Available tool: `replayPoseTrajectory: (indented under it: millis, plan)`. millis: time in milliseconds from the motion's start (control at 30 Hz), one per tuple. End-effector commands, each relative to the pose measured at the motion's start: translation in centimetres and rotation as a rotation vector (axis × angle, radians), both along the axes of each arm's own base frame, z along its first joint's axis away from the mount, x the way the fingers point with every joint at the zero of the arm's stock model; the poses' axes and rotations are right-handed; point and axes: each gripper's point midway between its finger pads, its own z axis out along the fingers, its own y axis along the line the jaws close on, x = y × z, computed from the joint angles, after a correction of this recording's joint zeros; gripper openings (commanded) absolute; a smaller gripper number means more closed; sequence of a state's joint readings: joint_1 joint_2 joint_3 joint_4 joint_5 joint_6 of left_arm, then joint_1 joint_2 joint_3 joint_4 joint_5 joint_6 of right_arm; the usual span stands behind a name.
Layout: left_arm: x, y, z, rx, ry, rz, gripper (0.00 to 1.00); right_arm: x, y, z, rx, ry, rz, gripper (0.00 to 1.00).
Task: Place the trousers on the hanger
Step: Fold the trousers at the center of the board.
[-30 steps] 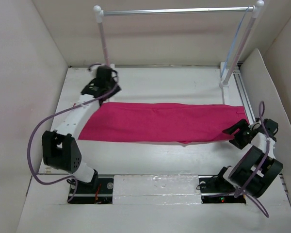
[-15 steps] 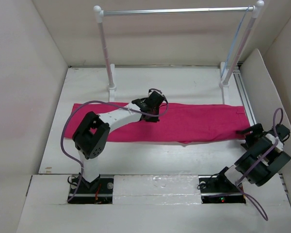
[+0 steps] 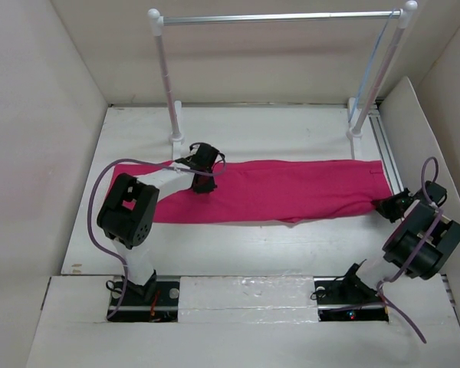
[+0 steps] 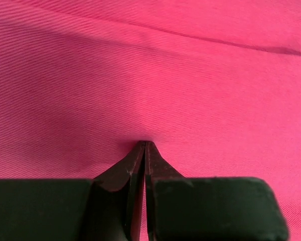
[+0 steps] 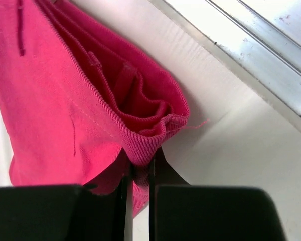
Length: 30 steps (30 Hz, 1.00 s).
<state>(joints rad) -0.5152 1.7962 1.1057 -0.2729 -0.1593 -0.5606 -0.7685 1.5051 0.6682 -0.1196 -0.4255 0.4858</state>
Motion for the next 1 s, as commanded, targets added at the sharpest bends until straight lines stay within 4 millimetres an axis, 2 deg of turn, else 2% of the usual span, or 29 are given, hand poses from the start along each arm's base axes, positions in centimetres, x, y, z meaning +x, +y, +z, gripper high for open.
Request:
replayPoseTrajectory:
  millis: [0, 67, 100, 133, 167, 200, 233, 267, 333, 367, 400, 433, 467, 500, 533, 567, 600, 633, 700, 733, 833, 867, 900, 933, 967]
  plan:
    - [-3.3, 3.9, -2.3, 0.114, 0.107, 0.035, 0.01, 1.3, -2.4, 4.3, -0.174, -0.058, 0.017, 0.00]
    - [-3.4, 3.1, -1.6, 0.111, 0.087, 0.003, 0.01, 1.5, -1.6, 11.1, -0.305, -0.159, 0.054, 0.00]
    - [-3.3, 2.4, -0.9, 0.107, 0.067, -0.018, 0.01, 1.8, -0.4, 13.6, -0.378, -0.183, 0.096, 0.00]
    - [-3.4, 1.7, -0.5, 0.112, 0.057, -0.038, 0.01, 1.2, 1.0, 17.1, -0.449, -0.239, 0.118, 0.00]
    - [-3.6, 0.9, -0.1, 0.107, 0.049, -0.057, 0.01, 1.5, 2.0, 20.1, -0.496, -0.287, 0.144, 0.00]
    - [-3.7, -1.0, 0.8, 0.095, 0.030, -0.101, 0.01, 1.7, 4.1, 21.4, -0.519, -0.306, 0.214, 0.00]
    - [-4.0, -2.0, 1.2, 0.082, 0.021, -0.129, 0.01, 1.1, 5.7, 21.7, -0.504, -0.290, 0.259, 0.00]
    - [-4.1, -3.1, 1.7, 0.068, 0.007, -0.155, 0.01, 1.0, 6.9, 23.6, -0.521, -0.331, 0.294, 0.00]
    - [-5.1, -6.5, 2.5, 0.020, -0.009, -0.249, 0.02, 0.4, 9.8, 24.5, -0.507, -0.352, 0.383, 0.00]
    - [-5.7, -8.9, 2.4, -0.013, -0.001, -0.294, 0.02, -0.4, 10.9, 27.3, -0.547, -0.417, 0.386, 0.00]
    - [-5.9, -9.2, 2.3, -0.027, 0.008, -0.302, 0.02, -0.5, 10.9, 27.2, -0.542, -0.408, 0.388, 0.00]
    - [-7.0, -10.9, 2.2, -0.042, 0.015, -0.345, 0.02, -0.9, 11.1, 28.1, -0.552, -0.426, 0.388, 0.00]
    - [-7.5, -11.7, 1.3, -0.035, 0.038, -0.360, 0.02, -1.2, 11.2, 29.0, -0.567, -0.439, 0.393, 0.00]
    - [-7.7, -13.3, 1.8, -0.057, 0.032, -0.385, 0.02, -1.7, 11.3, 31.1, -0.608, -0.453, 0.402, 0.00]
    - [-9.1, -15.1, 1.6, -0.063, 0.041, -0.430, 0.02, -1.8, 11.7, 32.1, -0.623, -0.459, 0.415, 0.00]
    - [-9.7, -16.2, 1.0, -0.055, 0.052, -0.448, 0.02, -1.9, 11.7, 33.3, -0.648, -0.467, 0.418, 0.00]
    - [-9.9, -17.8, 1.7, -0.077, 0.045, -0.467, 0.02, -1.7, 11.4, 33.6, -0.667, -0.441, 0.423, 0.00]
    - [-10.6, -19.0, 1.6, -0.091, 0.054, -0.484, 0.03, -2.0, 11.6, 36.9, -0.719, -0.500, 0.414, 0.00]
    - [-12.1, -21.6, 0.9, -0.124, 0.086, -0.499, 0.02, -1.6, 12.1, 38.8, -0.753, -0.513, 0.445, 0.00]
    - [-12.5, -22.2, 0.3, -0.125, 0.095, -0.494, 0.02, -1.9, 12.5, 41.4, -0.786, -0.566, 0.443, 0.00]
    - [-12.8, -24.4, -1.6, -0.151, 0.131, -0.431, 0.02, -1.5, 14.2, 43.2, -0.801, -0.611, 0.503, 0.00]
    - [-12.9, -24.9, -2.7, -0.162, 0.155, -0.405, 0.02, -1.8, 14.6, 44.5, -0.818, -0.641, 0.511, 0.00]
    - [-12.8, -27.0, -1.8, -0.229, 0.150, -0.375, 0.02, -1.7, 15.5, 44.5, -0.824, -0.647, 0.547, 0.00]
    - [-13.6, -28.4, -1.6, -0.268, 0.174, -0.383, 0.01, -1.6, 15.8, 44.5, -0.828, -0.647, 0.563, 0.00]
    - [-13.3, -30.5, -0.2, -0.314, 0.153, -0.380, 0.01, -1.4, 16.2, 44.2, -0.828, -0.641, 0.588, 0.00]
